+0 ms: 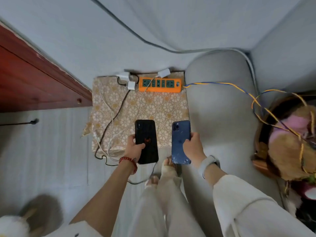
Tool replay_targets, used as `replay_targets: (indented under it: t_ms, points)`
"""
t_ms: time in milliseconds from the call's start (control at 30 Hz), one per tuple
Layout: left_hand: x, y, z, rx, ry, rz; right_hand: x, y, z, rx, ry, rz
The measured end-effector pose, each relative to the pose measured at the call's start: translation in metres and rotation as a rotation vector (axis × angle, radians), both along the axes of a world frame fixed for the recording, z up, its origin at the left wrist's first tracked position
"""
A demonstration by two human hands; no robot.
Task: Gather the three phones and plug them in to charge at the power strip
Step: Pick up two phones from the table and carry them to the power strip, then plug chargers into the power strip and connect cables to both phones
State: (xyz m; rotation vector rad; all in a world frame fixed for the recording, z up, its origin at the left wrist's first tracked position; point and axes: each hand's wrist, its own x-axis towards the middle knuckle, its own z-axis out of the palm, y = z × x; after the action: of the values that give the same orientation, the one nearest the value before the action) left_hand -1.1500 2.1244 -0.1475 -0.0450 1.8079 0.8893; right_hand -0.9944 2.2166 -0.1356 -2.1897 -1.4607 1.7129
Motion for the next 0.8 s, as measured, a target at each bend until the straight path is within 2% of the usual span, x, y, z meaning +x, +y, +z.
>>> replay_targets:
  t_ms: [233, 433, 567, 800]
  points:
    - [-0.005, 0.045, -0.070, -0.056, 0.044, -0.073, -0.025, 0.036, -0.061, -0.015, 0.013, 0.030]
    - [-0.004, 0.067, -0.086, -0.066, 0.130, -0.150, -0.035, 0.055, -0.086, -0.025, 0.039, -0.006]
    - [-0.002, 0.067, -0.089, -0.223, 0.320, -0.380, -0.034, 0.057, -0.090, 0.059, -0.050, 0.068]
    - [0.000, 0.064, -0.081, -0.397, 0.517, -0.718, -0.043, 0.051, -0.092, 0.140, -0.226, 0.233]
